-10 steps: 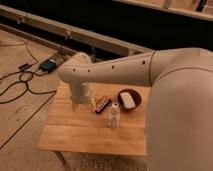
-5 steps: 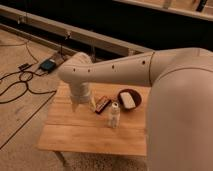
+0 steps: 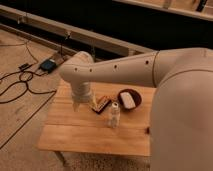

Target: Knock the bottle over

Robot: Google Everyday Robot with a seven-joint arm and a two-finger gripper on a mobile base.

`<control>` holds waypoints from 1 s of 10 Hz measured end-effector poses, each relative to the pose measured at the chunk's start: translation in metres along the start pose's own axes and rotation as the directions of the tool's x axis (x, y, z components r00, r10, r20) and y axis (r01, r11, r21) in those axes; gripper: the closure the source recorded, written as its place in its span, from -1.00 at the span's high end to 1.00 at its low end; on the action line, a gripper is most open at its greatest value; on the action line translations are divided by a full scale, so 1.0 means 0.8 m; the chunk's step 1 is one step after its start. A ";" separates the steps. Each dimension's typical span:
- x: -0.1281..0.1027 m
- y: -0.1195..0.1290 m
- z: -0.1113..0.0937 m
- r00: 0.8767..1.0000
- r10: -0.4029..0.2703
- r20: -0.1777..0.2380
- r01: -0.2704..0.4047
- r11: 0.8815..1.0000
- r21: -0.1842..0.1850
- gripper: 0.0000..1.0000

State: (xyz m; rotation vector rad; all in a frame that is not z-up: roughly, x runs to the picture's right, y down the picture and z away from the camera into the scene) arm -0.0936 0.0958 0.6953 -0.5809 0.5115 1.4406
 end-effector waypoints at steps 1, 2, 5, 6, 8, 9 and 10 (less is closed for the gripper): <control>0.000 -0.005 -0.005 1.000 0.004 0.004 -0.004 1.000 0.001 0.30; 0.002 -0.016 -0.013 1.000 0.016 0.009 -0.016 1.000 0.003 0.30; 0.009 -0.050 -0.031 0.998 0.055 0.023 -0.056 0.998 0.018 0.30; 0.012 -0.065 -0.035 0.997 0.075 0.026 -0.076 0.997 0.028 0.30; 0.018 -0.089 -0.037 0.993 0.110 0.029 -0.112 0.993 0.041 0.30; 0.021 -0.104 -0.036 0.991 0.130 0.028 -0.131 0.990 0.047 0.30; 0.023 -0.114 -0.036 0.989 0.143 0.030 -0.145 0.988 0.050 0.30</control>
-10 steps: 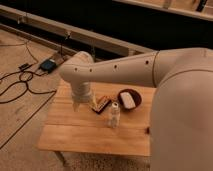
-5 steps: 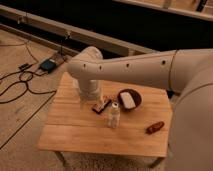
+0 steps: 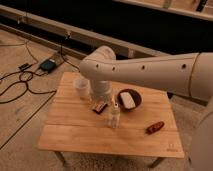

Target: Knock the bottle over

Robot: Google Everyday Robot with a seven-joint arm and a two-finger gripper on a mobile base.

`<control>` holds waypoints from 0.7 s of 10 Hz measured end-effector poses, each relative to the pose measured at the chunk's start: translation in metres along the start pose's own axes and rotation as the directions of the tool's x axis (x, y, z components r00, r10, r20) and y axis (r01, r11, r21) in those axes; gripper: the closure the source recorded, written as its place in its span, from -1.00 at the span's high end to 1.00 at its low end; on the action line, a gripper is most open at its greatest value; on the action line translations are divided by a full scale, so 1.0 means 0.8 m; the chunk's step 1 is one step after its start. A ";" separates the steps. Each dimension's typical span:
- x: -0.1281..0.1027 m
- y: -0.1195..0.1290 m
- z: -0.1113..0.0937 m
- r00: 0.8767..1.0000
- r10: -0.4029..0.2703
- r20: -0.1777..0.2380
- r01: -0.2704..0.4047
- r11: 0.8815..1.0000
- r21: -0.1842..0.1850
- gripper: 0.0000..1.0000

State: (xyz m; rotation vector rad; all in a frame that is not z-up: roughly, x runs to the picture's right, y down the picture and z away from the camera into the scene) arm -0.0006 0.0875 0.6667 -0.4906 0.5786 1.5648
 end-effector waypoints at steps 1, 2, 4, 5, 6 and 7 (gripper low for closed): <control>0.000 -0.007 0.000 1.000 0.009 0.000 -0.009 1.000 0.003 0.30; -0.002 -0.016 0.001 1.000 0.022 0.003 -0.022 1.000 0.004 0.30; -0.006 -0.027 0.002 0.999 0.031 0.009 -0.031 1.000 0.006 0.30; -0.010 -0.033 0.005 0.999 0.032 0.010 -0.032 0.999 0.005 0.30; -0.012 -0.037 0.009 0.999 0.031 0.011 -0.031 1.000 0.002 0.30; -0.016 -0.041 0.016 1.000 0.028 0.009 -0.028 1.000 -0.009 0.30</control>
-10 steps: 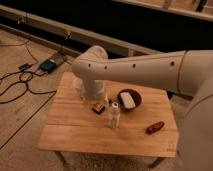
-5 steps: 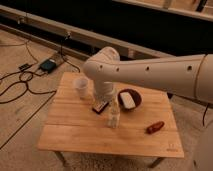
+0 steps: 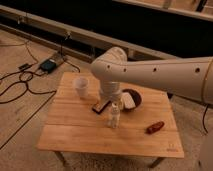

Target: Knock the bottle over

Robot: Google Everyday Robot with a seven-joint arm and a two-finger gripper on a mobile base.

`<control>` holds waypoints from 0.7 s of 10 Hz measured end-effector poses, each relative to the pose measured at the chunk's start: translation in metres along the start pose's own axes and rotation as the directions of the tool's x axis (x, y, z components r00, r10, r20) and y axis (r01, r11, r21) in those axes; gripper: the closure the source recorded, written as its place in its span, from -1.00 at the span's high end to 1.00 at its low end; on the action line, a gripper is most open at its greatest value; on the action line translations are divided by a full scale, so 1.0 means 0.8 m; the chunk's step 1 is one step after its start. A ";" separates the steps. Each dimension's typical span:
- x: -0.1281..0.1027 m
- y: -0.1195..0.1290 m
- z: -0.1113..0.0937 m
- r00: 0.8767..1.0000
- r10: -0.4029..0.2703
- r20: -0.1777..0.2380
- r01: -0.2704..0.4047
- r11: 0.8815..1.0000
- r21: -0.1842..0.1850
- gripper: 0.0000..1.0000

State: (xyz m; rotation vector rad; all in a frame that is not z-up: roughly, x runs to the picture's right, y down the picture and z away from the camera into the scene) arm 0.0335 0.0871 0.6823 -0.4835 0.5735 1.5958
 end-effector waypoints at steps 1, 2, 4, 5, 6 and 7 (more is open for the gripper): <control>-0.003 -0.003 0.007 1.000 -0.001 -0.002 0.001 1.000 -0.009 0.30; -0.006 -0.006 0.015 1.000 -0.002 -0.008 0.002 1.000 -0.018 0.30; -0.008 -0.009 0.028 1.000 -0.004 -0.022 0.003 0.999 -0.035 0.30; -0.010 -0.008 0.036 0.999 -0.005 -0.032 0.004 0.999 -0.044 0.30; -0.012 -0.004 0.043 0.999 -0.008 -0.043 0.005 0.998 -0.055 0.30; -0.014 0.004 0.047 0.999 -0.016 -0.051 0.013 0.998 -0.063 0.30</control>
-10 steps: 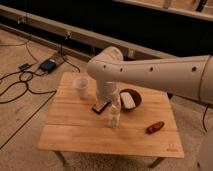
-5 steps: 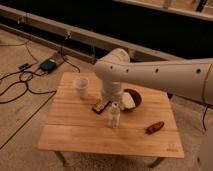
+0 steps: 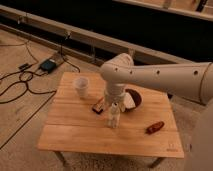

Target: Knock the bottle over

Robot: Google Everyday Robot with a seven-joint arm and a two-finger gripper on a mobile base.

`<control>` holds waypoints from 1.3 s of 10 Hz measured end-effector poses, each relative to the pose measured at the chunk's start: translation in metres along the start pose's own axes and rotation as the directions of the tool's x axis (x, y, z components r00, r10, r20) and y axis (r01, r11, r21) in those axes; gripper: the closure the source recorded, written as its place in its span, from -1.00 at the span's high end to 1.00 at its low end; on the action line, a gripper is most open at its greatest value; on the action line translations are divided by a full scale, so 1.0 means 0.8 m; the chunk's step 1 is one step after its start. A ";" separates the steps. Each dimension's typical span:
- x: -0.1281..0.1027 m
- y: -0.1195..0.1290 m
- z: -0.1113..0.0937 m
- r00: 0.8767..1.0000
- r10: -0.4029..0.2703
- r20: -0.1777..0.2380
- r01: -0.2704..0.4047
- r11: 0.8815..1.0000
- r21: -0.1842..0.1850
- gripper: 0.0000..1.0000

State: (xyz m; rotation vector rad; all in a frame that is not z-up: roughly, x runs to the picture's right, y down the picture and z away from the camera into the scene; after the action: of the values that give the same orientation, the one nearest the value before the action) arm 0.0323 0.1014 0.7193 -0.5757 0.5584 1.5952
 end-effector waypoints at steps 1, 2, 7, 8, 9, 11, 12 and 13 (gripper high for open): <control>-0.003 0.013 0.004 1.000 -0.016 -0.009 0.016 1.000 -0.009 0.30; -0.006 0.025 0.008 0.999 -0.031 -0.020 0.031 0.999 -0.010 0.30; -0.023 0.075 0.020 0.994 -0.098 -0.049 0.097 0.995 -0.010 0.30; -0.027 0.084 0.022 0.993 -0.109 -0.050 0.109 0.994 -0.012 0.30; -0.030 0.090 0.024 0.992 -0.117 -0.052 0.117 0.993 -0.011 0.30; -0.037 0.099 0.025 0.989 -0.135 -0.052 0.135 0.991 -0.002 0.30; -0.039 0.102 0.025 0.989 -0.141 -0.053 0.142 0.990 0.001 0.30; -0.041 0.103 0.026 0.988 -0.144 -0.053 0.145 0.989 0.005 0.30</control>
State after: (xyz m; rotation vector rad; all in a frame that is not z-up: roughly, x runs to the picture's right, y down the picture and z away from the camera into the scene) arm -0.0474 0.0822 0.7584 -0.6395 0.5504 1.4433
